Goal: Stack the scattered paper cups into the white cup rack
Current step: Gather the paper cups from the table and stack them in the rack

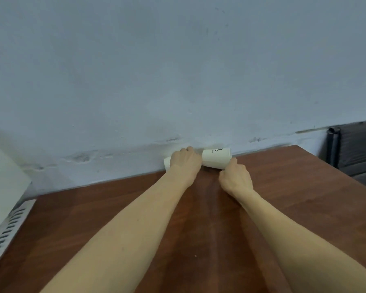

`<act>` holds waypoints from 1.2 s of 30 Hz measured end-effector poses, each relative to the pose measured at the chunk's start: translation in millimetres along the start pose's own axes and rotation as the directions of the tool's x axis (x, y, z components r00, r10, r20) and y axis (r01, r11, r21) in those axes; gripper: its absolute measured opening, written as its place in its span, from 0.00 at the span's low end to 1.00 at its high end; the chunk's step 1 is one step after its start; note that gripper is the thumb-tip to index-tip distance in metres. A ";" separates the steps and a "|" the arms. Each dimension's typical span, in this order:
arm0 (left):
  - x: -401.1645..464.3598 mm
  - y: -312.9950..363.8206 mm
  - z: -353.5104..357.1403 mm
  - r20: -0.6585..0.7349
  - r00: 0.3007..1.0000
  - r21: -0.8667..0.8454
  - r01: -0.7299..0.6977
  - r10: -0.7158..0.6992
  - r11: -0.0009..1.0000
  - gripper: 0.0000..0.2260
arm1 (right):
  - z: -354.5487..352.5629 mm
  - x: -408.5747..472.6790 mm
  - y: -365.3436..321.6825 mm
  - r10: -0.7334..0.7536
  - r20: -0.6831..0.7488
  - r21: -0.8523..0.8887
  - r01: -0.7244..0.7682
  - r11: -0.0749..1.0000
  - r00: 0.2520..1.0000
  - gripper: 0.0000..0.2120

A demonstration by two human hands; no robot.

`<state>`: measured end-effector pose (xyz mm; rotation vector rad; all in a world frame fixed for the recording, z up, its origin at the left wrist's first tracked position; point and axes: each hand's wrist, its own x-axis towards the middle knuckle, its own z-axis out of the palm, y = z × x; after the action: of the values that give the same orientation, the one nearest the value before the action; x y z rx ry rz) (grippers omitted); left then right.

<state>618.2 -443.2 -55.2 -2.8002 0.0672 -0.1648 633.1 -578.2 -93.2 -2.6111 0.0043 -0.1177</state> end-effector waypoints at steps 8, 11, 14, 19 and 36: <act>-30.8 -36.9 -7.8 -0.100 0.995 -0.053 0.008 -0.013 0.999 0.17 | 1.1 2.1 -21.0 0.160 -0.104 0.239 -0.132 0.962 0.982 0.19; -47.3 -45.9 -6.6 -0.129 0.991 -0.073 0.030 -0.040 0.997 0.18 | -2.0 -10.9 -28.7 0.110 -0.147 0.237 -0.073 0.969 0.983 0.21; -69.1 -49.7 -11.7 -0.137 0.987 -0.097 0.075 -0.088 0.992 0.17 | -9.1 -27.1 -36.7 0.070 -0.173 0.231 -0.029 0.973 0.982 0.21; -112.9 -60.1 -36.4 -0.191 0.971 -0.134 0.121 -0.145 0.984 0.16 | -30.5 -66.5 -51.9 -0.105 -0.192 0.099 0.125 0.987 0.976 0.17; -338.7 -159.7 -135.3 -0.343 0.892 -0.191 0.240 -0.294 0.952 0.12 | -96.7 -252.4 -176.8 -0.622 -0.173 -0.165 0.600 0.783 0.764 0.07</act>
<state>270.0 -314.4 88.6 -2.8697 -0.2304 -0.7829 370.0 -467.6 57.9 -2.5771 -0.7958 -0.6528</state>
